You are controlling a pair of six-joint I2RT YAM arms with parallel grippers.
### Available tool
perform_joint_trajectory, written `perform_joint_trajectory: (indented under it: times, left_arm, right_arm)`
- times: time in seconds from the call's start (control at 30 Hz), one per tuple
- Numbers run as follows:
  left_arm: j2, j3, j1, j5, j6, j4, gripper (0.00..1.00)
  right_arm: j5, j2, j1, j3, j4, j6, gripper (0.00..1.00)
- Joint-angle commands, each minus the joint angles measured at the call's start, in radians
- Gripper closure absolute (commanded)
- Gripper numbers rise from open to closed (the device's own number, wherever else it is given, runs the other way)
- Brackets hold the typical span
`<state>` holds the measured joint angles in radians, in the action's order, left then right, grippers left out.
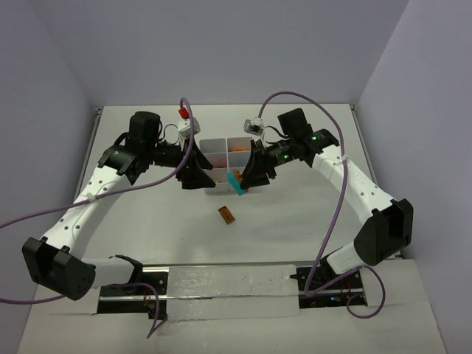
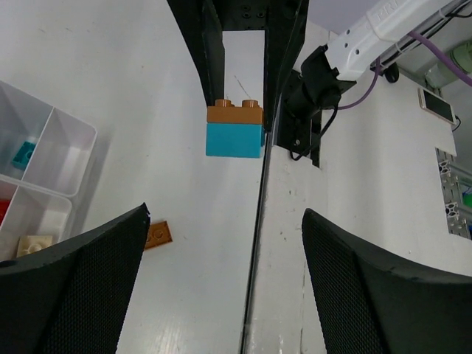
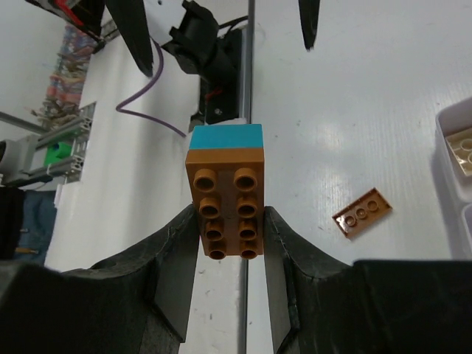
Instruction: Sort the legos into containers by color
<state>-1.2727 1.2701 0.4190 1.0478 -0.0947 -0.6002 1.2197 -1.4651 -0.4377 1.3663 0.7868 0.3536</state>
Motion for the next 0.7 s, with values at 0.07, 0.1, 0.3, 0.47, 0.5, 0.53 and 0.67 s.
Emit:
perform_joint_trajectory:
  times: [0.07, 0.1, 0.3, 0.47, 0.5, 0.53, 0.67]
  left_arm:
    - [-0.041, 0.031, 0.047, -0.005, 0.038, 0.098, 0.12]
    - [-0.047, 0.035, 0.049, 0.008, 0.057, 0.111, 0.12]
    - [-0.082, 0.029, 0.052, 0.079, 0.204, 0.217, 0.13]
    - [-0.108, 0.027, 0.057, 0.128, 0.299, 0.301, 0.14]
    - [-0.111, 0.028, 0.058, 0.135, 0.31, 0.309, 0.14]
    - [-0.114, 0.029, 0.06, 0.141, 0.311, 0.317, 0.16]
    - [-0.131, 0.034, 0.077, 0.148, 0.303, 0.309, 0.22]
  right_arm:
    - [0.095, 0.011, 0.004, -0.001, -0.055, -0.084, 1.0]
    - [0.095, 0.012, 0.004, -0.001, -0.059, -0.088, 1.0]
    - [0.087, 0.032, 0.001, -0.018, -0.115, -0.131, 1.0]
    - [0.084, 0.033, -0.006, -0.019, -0.115, -0.13, 1.0]
    - [0.084, 0.034, -0.007, -0.018, -0.115, -0.13, 1.0]
    - [0.083, 0.034, -0.007, -0.017, -0.116, -0.13, 1.0]
    - [0.085, 0.032, -0.009, -0.009, -0.129, -0.141, 1.0]
